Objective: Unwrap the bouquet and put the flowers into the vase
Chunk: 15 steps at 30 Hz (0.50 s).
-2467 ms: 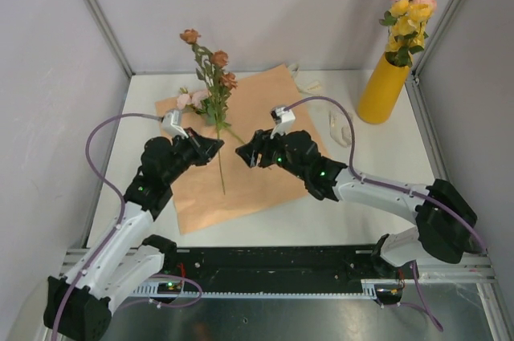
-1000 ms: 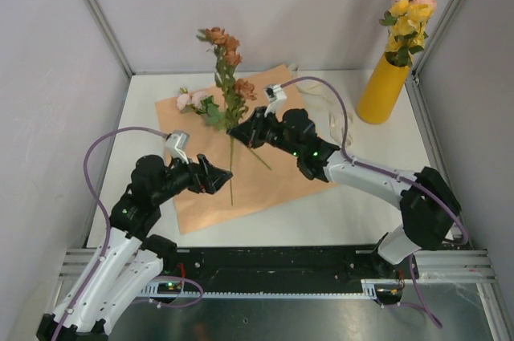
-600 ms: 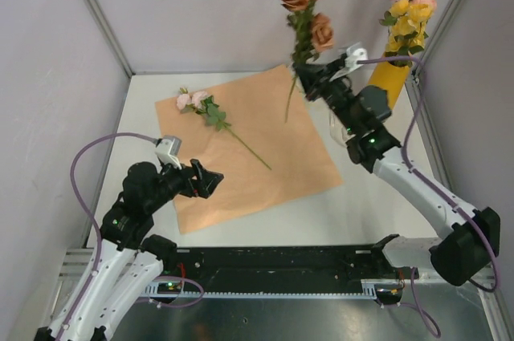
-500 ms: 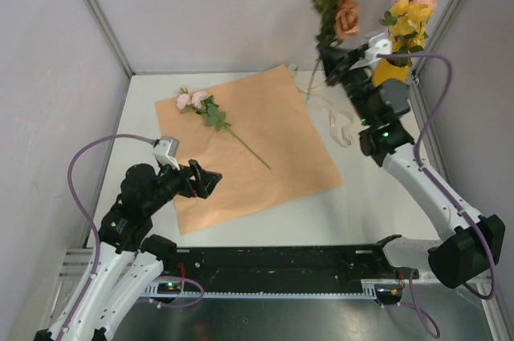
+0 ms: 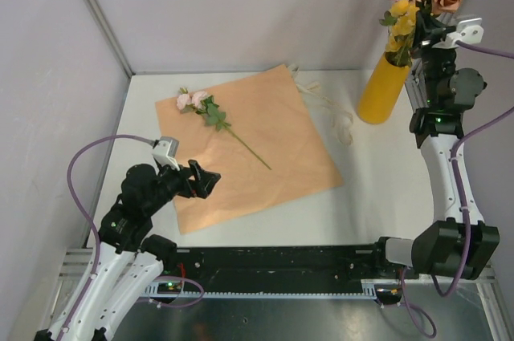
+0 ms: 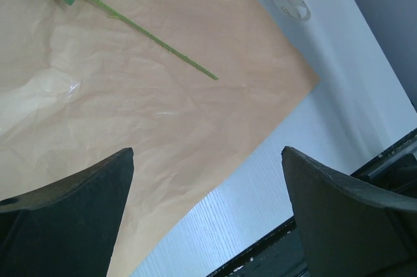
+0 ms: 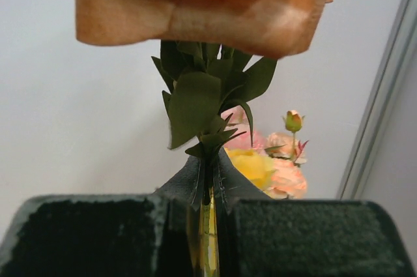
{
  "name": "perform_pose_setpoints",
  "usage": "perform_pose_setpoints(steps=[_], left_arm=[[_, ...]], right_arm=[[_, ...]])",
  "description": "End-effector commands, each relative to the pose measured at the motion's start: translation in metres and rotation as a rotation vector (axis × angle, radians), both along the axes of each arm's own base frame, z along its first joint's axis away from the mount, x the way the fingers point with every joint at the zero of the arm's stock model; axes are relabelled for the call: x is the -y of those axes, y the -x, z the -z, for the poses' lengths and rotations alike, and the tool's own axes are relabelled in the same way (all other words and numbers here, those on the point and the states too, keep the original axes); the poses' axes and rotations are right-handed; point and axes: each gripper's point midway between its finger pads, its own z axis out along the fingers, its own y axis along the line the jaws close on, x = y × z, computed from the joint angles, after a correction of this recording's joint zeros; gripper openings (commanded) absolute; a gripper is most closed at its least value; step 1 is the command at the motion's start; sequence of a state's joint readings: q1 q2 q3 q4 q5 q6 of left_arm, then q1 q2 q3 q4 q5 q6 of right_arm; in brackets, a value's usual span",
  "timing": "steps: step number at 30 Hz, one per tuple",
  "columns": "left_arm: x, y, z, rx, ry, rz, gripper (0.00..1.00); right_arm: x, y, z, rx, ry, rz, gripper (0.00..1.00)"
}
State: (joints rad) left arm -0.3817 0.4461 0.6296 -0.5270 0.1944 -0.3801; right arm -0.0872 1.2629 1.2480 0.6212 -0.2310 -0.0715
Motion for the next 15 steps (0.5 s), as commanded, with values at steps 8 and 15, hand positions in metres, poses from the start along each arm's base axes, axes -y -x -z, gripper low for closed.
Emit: perform_pose_setpoints(steps=[8, 15], left_arm=[[-0.004, -0.004, -0.012, 0.053, -0.016, -0.014, 1.0], [-0.006, -0.002, -0.014, 0.064, -0.014, -0.021, 1.0]], right_arm=[[0.015, -0.014, -0.02, 0.097, 0.013, -0.031, 0.0], [0.016, -0.035, 0.002, 0.073, 0.023, -0.051, 0.0]])
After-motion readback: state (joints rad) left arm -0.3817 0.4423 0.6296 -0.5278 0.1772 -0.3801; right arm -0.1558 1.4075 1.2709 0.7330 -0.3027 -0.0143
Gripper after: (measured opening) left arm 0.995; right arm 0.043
